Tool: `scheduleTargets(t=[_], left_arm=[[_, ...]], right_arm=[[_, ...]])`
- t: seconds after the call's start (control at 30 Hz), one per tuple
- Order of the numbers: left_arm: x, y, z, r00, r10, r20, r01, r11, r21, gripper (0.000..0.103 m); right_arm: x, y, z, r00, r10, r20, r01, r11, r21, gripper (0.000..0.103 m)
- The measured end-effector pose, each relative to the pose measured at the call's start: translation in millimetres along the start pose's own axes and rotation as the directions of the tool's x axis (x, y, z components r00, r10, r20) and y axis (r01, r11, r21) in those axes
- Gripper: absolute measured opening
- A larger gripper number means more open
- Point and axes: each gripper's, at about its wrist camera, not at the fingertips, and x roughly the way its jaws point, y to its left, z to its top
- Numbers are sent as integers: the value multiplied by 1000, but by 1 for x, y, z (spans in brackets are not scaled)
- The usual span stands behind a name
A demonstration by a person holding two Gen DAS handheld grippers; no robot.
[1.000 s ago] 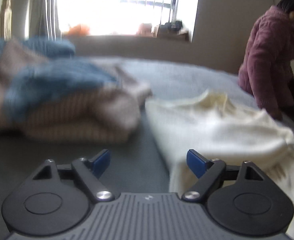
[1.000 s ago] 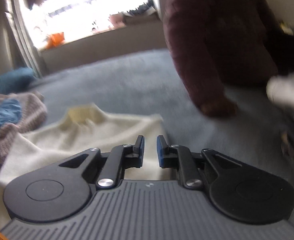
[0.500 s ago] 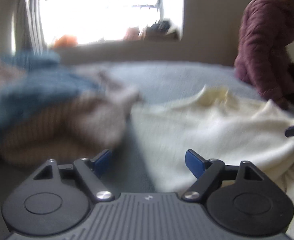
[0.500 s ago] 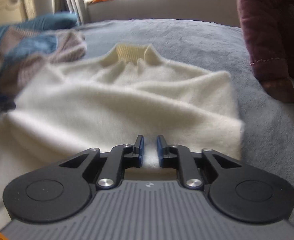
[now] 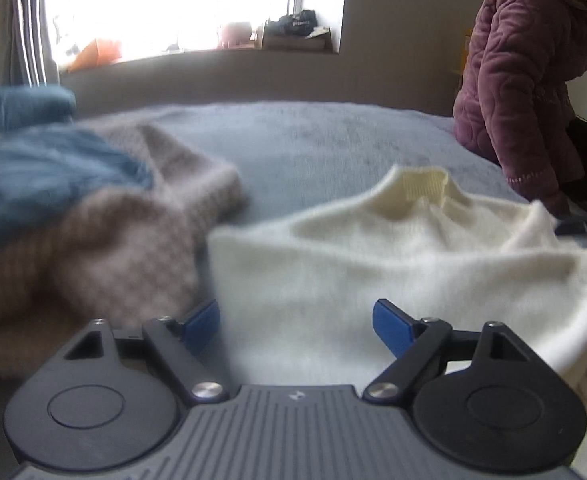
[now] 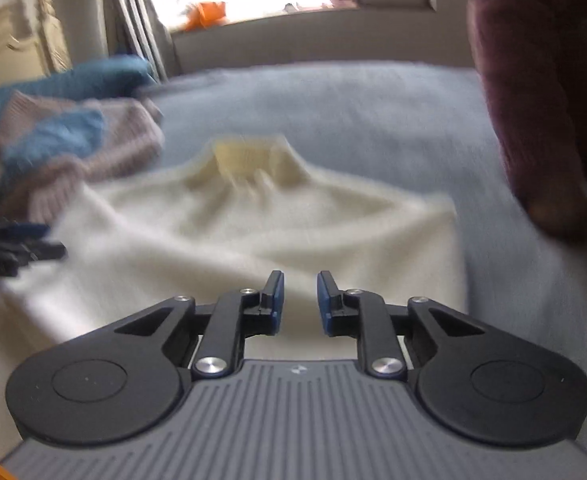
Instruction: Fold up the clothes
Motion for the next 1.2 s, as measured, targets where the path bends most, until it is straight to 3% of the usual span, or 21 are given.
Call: scheduleTargets(t=[0.13, 0.2, 0.27, 0.37, 0.47, 0.53, 0.57, 0.6, 0.67, 0.73, 0.83, 0.97, 1.03, 1.13, 1.2], left_arm=[[33, 0, 29, 999, 32, 4, -31, 997, -75, 85], [56, 0, 44, 1000, 21, -3, -21, 995, -101, 84], [78, -4, 55, 999, 14, -35, -17, 995, -94, 83], [99, -3, 62, 998, 4, -68, -13, 991, -135, 81], [110, 4, 61, 996, 6, -92, -23, 982, -185, 81], [114, 10, 58, 994, 10, -111, -33, 977, -209, 80], [115, 13, 56, 993, 11, -118, -36, 976, -216, 77], [116, 16, 54, 992, 12, -124, -40, 974, -223, 77], [112, 22, 55, 993, 15, -115, -41, 972, -233, 77], [104, 25, 61, 998, 21, -56, -34, 970, -241, 77], [106, 14, 75, 1000, 3, 9, -1, 973, -230, 78], [126, -26, 93, 998, -61, -2, 60, 993, -103, 80], [137, -46, 94, 997, -74, -30, 74, 997, -21, 80], [150, -69, 77, 995, -39, -97, 51, 991, 128, 79], [149, -70, 73, 995, -29, -98, 43, 989, 142, 80]], right_arm=[[54, -3, 61, 998, 65, 6, -66, 988, 143, 29], [91, -9, 84, 998, 60, -19, -53, 969, 243, 29], [121, -18, 99, 993, 113, -17, -100, 935, 340, 31], [157, -16, 111, 991, 117, -58, -92, 942, 321, 43], [177, -21, 114, 994, 81, -69, -52, 937, 347, 43], [191, -28, 113, 987, 108, -117, -54, 917, 395, 40], [199, -30, 113, 979, 127, -158, -52, 911, 409, 28], [204, -28, 111, 968, 151, -199, -59, 913, 404, 9], [197, -20, 104, 952, 207, -227, -115, 925, 362, 6], [184, -9, 96, 938, 242, -246, -169, 944, 283, 4], [155, 18, 79, 948, 193, -252, -190, 981, 37, 4], [143, 45, 62, 967, 111, -227, -164, 959, -231, 4], [143, 48, 60, 970, 98, -221, -156, 953, -261, 4], [143, 49, 57, 974, 85, -211, -146, 946, -291, 4], [138, 43, 56, 976, 83, -202, -138, 950, -279, 3]])
